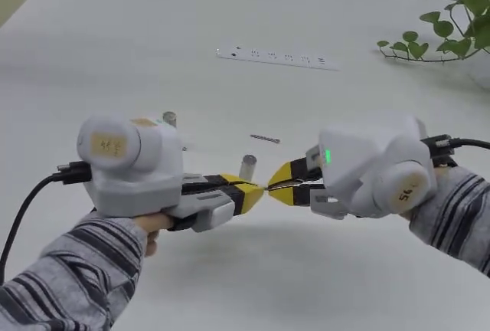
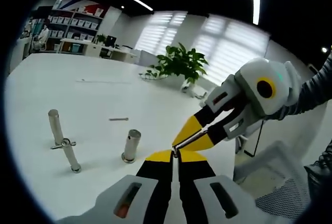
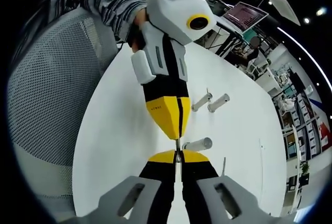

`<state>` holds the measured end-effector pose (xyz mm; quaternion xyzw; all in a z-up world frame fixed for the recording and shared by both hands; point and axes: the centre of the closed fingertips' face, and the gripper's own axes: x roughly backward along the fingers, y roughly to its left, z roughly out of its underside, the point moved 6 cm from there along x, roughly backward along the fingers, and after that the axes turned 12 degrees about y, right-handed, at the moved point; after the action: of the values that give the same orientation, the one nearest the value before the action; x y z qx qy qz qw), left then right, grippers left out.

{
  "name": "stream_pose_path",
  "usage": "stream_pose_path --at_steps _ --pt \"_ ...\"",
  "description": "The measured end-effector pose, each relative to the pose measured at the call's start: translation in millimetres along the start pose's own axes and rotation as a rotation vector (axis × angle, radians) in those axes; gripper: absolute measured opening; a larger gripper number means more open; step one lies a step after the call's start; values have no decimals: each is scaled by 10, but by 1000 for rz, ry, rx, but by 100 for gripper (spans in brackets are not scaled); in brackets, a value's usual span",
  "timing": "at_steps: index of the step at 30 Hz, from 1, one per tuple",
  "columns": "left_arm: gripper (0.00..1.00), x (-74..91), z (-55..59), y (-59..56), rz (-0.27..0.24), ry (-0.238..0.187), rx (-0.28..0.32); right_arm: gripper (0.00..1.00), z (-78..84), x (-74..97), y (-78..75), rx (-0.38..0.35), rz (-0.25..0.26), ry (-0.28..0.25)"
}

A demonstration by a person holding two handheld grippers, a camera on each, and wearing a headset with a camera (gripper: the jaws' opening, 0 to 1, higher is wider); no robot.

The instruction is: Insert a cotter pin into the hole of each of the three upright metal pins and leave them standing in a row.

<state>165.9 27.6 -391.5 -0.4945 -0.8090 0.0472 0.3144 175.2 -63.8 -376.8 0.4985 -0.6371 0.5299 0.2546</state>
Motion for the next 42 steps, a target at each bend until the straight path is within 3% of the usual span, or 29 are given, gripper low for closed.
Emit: stream_pose_path --at_steps 2,6,12,18,28,33,42 --pt "0 1 -2 -26 6 5 -24 0 16 -4 -10 -11 -6 6" --pt "0 -11 -21 -72 3 21 -142 4 48 0 -15 -33 -31 8" --pt "0 -2 -12 -118 -15 62 -270 3 88 20 -1 -64 -79 8" --pt "0 7 -13 -112 -16 73 -309 2 126 33 25 -86 -104 9" --pt "0 1 16 -95 -14 104 -328 0 108 37 89 -56 -144 1" --pt "1 -6 16 -71 -38 106 -327 0 105 43 86 -35 -131 2" --pt "4 -6 -1 -20 -97 93 -322 0 118 32 27 -68 -100 -2"
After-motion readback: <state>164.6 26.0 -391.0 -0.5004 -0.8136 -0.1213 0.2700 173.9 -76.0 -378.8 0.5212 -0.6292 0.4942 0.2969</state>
